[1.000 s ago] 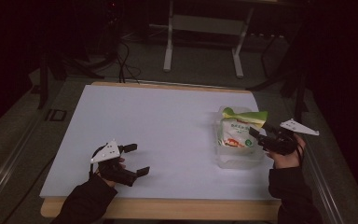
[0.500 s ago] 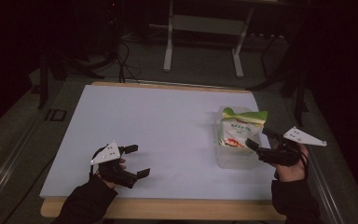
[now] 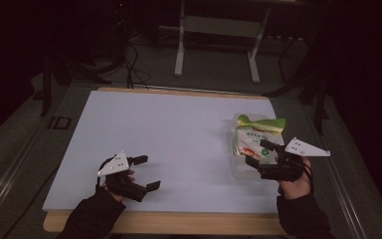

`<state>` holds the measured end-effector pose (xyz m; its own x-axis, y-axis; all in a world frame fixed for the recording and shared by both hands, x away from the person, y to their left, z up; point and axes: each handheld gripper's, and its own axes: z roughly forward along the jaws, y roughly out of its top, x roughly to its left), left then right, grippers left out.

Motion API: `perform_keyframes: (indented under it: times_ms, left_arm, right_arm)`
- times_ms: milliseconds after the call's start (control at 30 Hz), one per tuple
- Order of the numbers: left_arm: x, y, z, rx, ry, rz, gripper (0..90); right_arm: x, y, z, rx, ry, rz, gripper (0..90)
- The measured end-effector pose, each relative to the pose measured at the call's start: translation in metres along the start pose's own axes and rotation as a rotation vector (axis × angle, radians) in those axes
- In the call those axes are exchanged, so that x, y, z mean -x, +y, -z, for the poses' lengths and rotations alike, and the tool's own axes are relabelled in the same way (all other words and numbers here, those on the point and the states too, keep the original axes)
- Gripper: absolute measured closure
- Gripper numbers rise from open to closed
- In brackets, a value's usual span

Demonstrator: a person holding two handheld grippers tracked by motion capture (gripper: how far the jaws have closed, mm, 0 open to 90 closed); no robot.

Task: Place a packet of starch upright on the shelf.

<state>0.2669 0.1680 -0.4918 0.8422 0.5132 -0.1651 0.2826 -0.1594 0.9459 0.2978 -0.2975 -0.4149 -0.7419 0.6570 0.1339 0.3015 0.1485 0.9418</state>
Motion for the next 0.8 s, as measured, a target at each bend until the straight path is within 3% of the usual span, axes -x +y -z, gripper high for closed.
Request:
perform_keyframes:
  times_ms: [433,500,800]
  left_arm:
    - [0.005,-0.001,0.003,0.002,0.000,0.001,0.2]
    - [0.007,-0.001,0.003,0.001,-0.004,0.001,0.2]
    - [0.015,-0.003,0.002,-0.023,-0.007,-0.040,0.2]
  right_arm:
    - [-0.032,-0.003,-0.016,-0.029,0.097,0.039,11.5]
    - [-0.037,-0.003,-0.017,-0.031,0.122,0.022,11.6]
    - [-0.050,-0.016,-0.020,-0.064,0.125,0.046,13.2]
